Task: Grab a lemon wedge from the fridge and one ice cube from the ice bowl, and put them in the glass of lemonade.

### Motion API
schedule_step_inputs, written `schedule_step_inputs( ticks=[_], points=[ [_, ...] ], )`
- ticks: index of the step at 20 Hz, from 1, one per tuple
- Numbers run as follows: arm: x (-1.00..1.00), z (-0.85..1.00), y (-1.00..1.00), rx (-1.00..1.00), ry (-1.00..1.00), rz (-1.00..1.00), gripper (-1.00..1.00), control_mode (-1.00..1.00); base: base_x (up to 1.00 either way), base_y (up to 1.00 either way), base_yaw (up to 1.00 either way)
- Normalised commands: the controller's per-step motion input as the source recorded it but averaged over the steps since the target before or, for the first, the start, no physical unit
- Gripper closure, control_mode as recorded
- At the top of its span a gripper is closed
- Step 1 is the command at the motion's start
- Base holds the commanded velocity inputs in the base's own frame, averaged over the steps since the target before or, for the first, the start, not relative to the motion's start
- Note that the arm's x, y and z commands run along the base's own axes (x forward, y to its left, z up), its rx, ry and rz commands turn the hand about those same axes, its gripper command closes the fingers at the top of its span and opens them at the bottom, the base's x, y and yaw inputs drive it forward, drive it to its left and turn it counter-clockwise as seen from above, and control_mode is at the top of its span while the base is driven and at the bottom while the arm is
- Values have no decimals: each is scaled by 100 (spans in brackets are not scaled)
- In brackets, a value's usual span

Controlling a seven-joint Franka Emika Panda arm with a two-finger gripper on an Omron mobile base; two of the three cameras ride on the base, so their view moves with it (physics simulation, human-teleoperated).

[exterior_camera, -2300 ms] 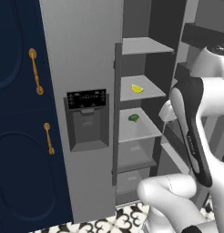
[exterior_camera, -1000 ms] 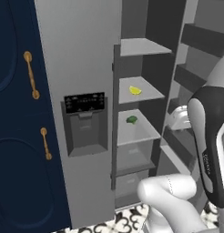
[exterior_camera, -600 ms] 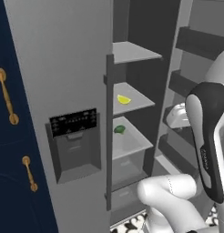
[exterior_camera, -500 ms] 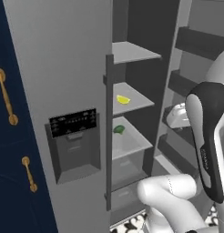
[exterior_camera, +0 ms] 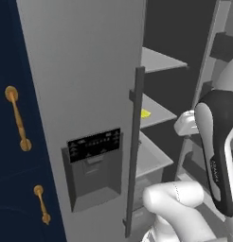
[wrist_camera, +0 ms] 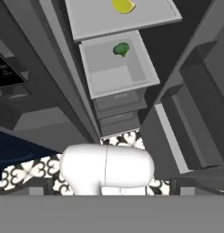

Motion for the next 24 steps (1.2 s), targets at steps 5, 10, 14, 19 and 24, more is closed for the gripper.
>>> schedule_step_inputs(
  ticks=[5,10,14,19,24],
  points=[
    [0,0,0,0,0,0,-100,100,71,-21,3],
    [0,0,0,0,0,0,-100,100,18,-50,18],
    [0,0,0,0,0,0,-100,100,8,-42,11],
    [0,0,0,0,0,0,-100,100,45,-11,9],
    [0,0,0,0,0,0,-100,100,72,-12,15]
  ],
)
